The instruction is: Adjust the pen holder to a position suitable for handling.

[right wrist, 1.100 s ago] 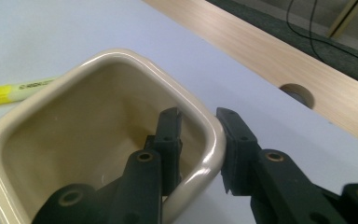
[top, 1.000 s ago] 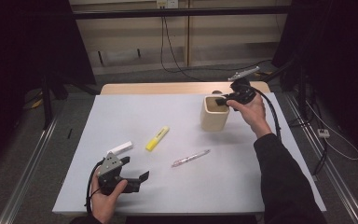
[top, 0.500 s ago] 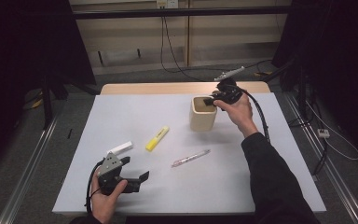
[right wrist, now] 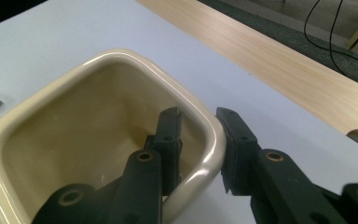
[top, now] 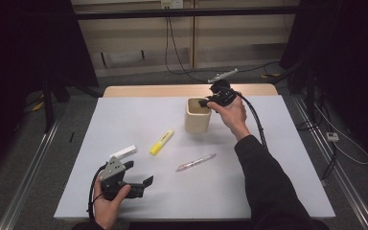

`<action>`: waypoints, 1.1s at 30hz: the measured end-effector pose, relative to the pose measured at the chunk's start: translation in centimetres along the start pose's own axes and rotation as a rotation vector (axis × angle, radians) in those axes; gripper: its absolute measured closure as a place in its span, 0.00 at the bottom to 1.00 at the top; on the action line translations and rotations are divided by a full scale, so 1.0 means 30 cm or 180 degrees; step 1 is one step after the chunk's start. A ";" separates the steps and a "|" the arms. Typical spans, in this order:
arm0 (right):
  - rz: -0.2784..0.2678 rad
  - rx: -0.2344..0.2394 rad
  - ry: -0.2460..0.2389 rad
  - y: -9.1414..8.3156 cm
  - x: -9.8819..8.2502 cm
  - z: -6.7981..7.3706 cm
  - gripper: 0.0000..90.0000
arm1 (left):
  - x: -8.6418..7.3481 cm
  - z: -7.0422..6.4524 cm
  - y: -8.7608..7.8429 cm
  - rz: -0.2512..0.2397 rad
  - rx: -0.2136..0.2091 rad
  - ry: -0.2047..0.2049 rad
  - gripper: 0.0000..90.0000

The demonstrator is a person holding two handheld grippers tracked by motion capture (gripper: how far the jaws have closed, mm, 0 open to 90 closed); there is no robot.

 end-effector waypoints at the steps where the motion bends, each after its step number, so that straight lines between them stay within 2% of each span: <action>1: -0.0012 -0.0003 0.0007 0.007 0.001 0.004 0.80 | 0.001 -0.001 0.000 -0.0009 -0.0014 0.0004 0.07; 14: 0.0128 -0.0073 -0.0069 0.074 -0.002 0.054 0.80 | 0.001 0.000 -0.001 -0.0011 -0.0015 0.0005 0.07; 19: 0.0183 -0.0192 -0.0137 0.082 -0.006 0.061 0.80 | 0.002 -0.001 -0.001 -0.0003 -0.0016 0.0009 0.07; 23: 0.0180 -0.0170 -0.0086 0.087 -0.013 0.056 0.79 | 0.003 -0.001 -0.001 -0.0010 -0.0021 0.0011 0.07; 33: 0.0171 -0.0090 -0.0072 0.094 -0.007 0.071 0.79 | 0.002 -0.001 0.000 0.0002 -0.0022 0.0014 0.07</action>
Point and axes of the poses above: each handheld gripper's, and its own axes: y roughly forward along the jaws, x roughly out of its top, z roughly to its left, the point moved 4 cm from there along y, roughly forward along the jaws, and after that the axes turned 10 degrees about -x, right-handed, at the moved point
